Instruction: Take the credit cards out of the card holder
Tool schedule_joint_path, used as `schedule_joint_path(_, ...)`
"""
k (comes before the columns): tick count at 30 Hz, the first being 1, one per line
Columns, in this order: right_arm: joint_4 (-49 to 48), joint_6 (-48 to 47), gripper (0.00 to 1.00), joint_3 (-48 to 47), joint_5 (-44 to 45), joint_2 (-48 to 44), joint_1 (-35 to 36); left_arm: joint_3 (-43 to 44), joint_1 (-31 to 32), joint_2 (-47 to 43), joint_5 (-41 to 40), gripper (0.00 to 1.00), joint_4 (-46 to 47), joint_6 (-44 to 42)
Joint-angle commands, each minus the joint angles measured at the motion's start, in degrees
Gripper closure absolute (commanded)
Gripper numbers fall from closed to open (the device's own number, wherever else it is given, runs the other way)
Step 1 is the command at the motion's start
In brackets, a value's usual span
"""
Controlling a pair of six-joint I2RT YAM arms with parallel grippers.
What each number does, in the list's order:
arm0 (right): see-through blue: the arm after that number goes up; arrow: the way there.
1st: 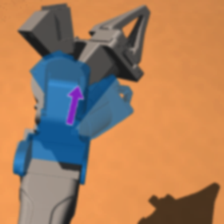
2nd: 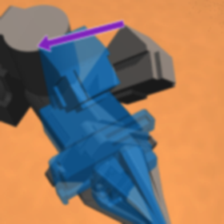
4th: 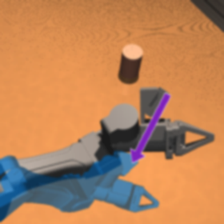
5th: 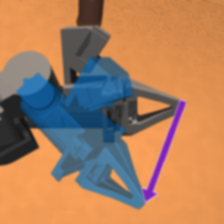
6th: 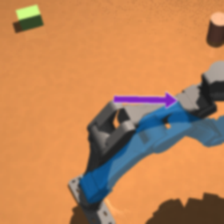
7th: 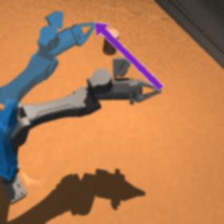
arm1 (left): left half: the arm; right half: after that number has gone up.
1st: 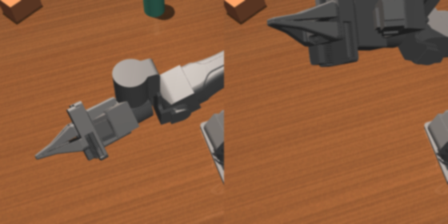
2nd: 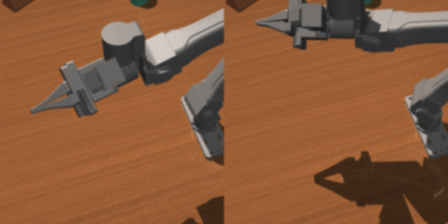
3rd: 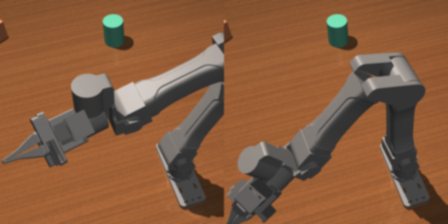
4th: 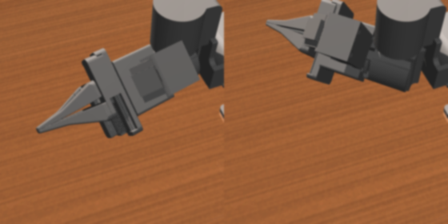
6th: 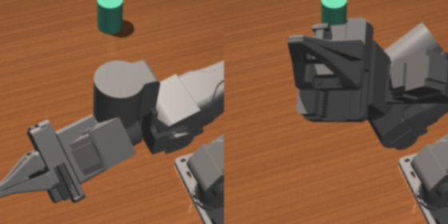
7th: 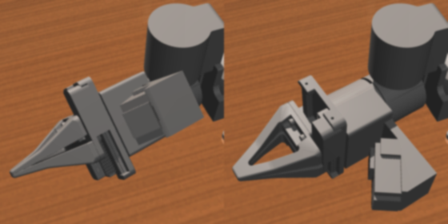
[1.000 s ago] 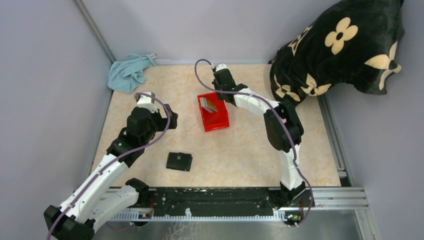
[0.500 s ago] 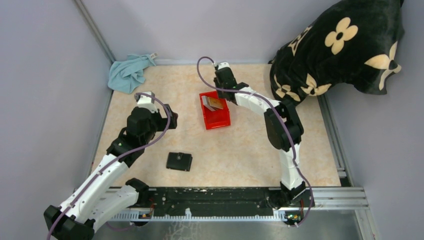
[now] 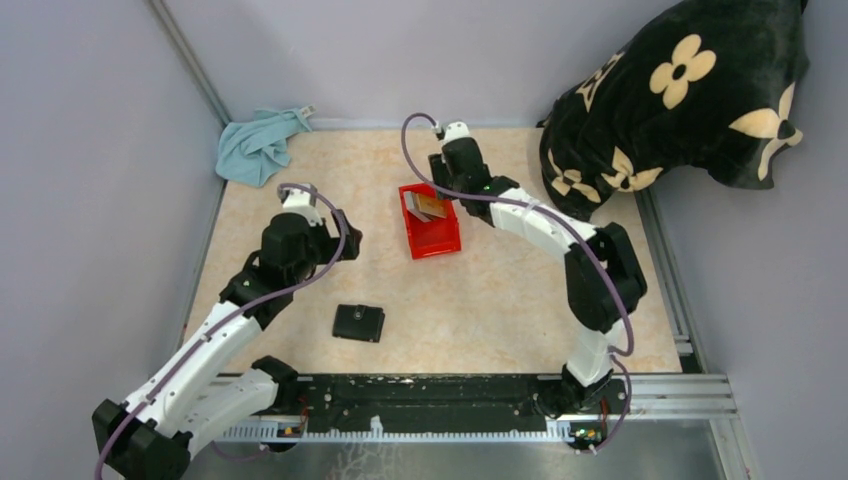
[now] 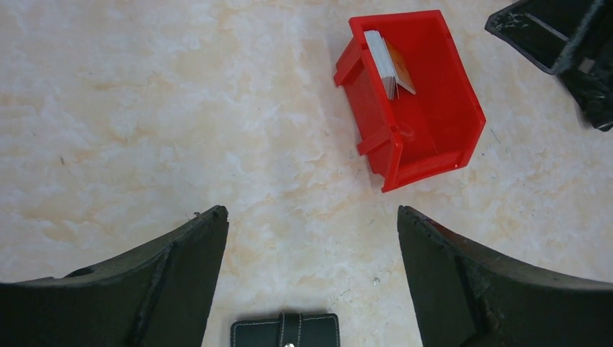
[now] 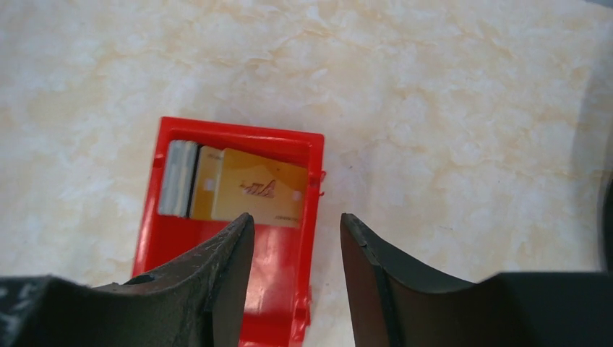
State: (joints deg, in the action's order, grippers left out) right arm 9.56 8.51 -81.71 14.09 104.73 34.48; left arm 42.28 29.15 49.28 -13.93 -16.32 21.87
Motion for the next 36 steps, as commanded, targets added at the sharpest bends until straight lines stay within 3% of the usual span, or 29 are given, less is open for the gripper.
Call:
schedule_joint_path(1, -6.31, -3.22, 0.52, 5.12, 0.06, -9.4, 5.76, -1.91, -0.01, -0.35, 3.13, 0.16, -0.24, 4.06)
schedule_joint_path(6, -10.44, -6.42, 0.54, 15.43, -2.61, -16.69, 18.23, -5.43, 0.02, -4.97, -0.33, 0.66, -2.57, 9.38)
schedule_joint_path(9, -12.26, -6.89, 0.55, 20.09, -1.04, -16.56, 25.34, -5.97, 0.01, -8.98, -4.29, 0.74, -4.93, 11.53)
schedule_joint_path(10, -12.66, -6.57, 0.55, 21.2, -0.46, -16.11, 27.25, -5.84, -0.02, -9.74, -5.56, 0.69, -5.7, 11.79)
schedule_joint_path(13, -13.65, -3.71, 0.55, 23.7, -0.16, -15.0, 31.28, -3.04, -0.05, -9.83, -11.52, 0.15, -11.66, 14.3)
schedule_joint_path(15, -15.59, -1.82, 0.54, 24.93, -1.03, -14.11, 33.35, -1.28, -0.02, -9.0, -16.0, 0.02, -15.5, 15.43)
schedule_joint_path(18, -15.89, -0.1, 0.53, 23.6, -1.52, -11.31, 35.53, -0.07, -0.05, -8.14, -20.16, 0.02, -17.89, 15.23)
schedule_joint_path(22, -14.95, -1.2, 0.53, 19.36, 0.96, -6.31, 37.69, 1.17, -1.13, -6.49, -19.43, 0.0, -19.95, 15.86)
schedule_joint_path(26, -14.94, -1.88, 0.53, 16.0, -0.18, -3.39, 37.81, 0.02, -4.08, -6.04, -12.08, 0.0, -17.82, 13.86)
schedule_joint_path(36, -13.45, -3.1, 0.53, 11.54, -1.88, 1.76, 38.59, -2.48, -22.0, -1.12, 11.29, 0.01, -13.07, 9.64)
